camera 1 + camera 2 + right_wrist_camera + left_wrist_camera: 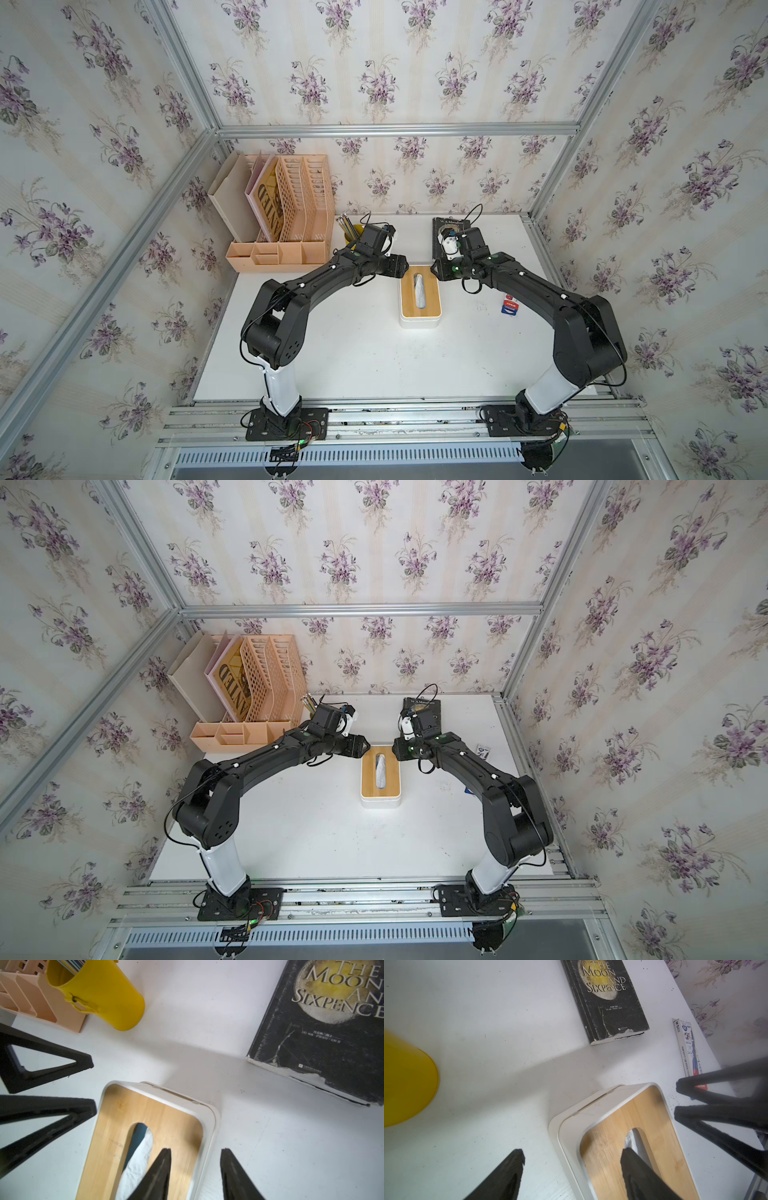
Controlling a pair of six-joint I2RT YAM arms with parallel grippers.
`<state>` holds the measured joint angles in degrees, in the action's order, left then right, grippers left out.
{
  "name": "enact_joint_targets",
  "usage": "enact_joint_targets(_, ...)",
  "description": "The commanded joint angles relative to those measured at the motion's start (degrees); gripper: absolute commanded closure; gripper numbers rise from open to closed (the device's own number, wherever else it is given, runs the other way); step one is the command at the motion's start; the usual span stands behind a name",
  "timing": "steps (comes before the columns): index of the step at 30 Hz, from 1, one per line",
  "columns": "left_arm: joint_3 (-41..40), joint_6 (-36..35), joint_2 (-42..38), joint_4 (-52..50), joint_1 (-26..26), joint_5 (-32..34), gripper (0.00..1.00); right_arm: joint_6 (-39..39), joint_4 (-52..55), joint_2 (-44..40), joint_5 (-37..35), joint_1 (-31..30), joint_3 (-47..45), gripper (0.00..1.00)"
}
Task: Put the tissue paper into the tissue box
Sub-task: Close the box lid on the tissue box.
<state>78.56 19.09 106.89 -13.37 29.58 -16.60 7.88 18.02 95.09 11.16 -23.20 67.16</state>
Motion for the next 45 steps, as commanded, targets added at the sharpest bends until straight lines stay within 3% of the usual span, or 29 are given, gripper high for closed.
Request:
enact_joint_targets(1,0.1,-1.1,0.6,0.4,-0.2,0.9,0.22,-0.6,-1.5,1.0,0.5,0.5,0.5,0.56)
enact_joint_targets(32,-3.6,0.3,4.8,4.3,-0.8,-0.1,0.22,-0.3,-3.1,3.8,1.4,0.6,-2.3,0.61)
enact_joint_targets(45,-9.7,-1.0,-3.0,10.5,-0.7,0.4,0.21,2.8,4.8,-4.5,-0.1,-3.7,-3.0,0.28)
